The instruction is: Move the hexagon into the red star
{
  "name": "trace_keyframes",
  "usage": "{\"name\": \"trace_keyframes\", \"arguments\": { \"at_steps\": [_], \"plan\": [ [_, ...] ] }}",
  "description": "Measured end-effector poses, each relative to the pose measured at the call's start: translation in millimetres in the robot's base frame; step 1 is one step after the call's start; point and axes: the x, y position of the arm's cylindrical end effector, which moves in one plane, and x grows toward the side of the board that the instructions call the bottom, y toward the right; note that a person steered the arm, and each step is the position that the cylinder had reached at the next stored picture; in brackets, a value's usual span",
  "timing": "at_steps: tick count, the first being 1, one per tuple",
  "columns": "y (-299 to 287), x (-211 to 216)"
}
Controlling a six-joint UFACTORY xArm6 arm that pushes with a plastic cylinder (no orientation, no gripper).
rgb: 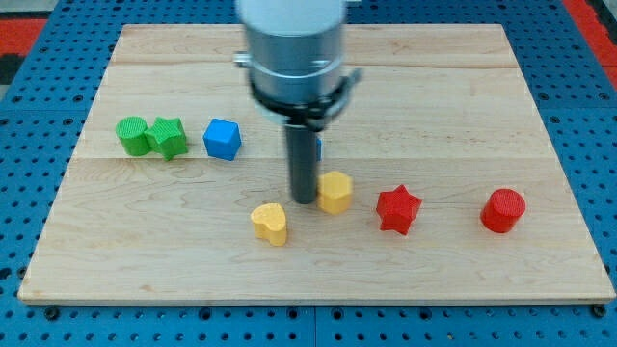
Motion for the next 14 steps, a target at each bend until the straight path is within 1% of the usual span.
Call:
{"name": "trace_keyframes", "arguments": {
  "at_steps": [1, 2, 3, 4, 5, 6, 7, 8, 9, 10, 11, 12, 13, 14],
  "plan": [
    [83.9, 9.4],
    [82.9, -14.8],
    [55.8, -62.8],
    [115.0, -86.4],
    [143.2, -60.4],
    [113.3, -52.8],
    [93.4, -91.3],
    [87.6, -41.5],
    [95.8, -15.9],
    [101.6, -31.4],
    [123.1, 0.7],
    [124.7, -2.6],
    [23.8, -18.6],
    [-57.1, 1.3]
  ]
}}
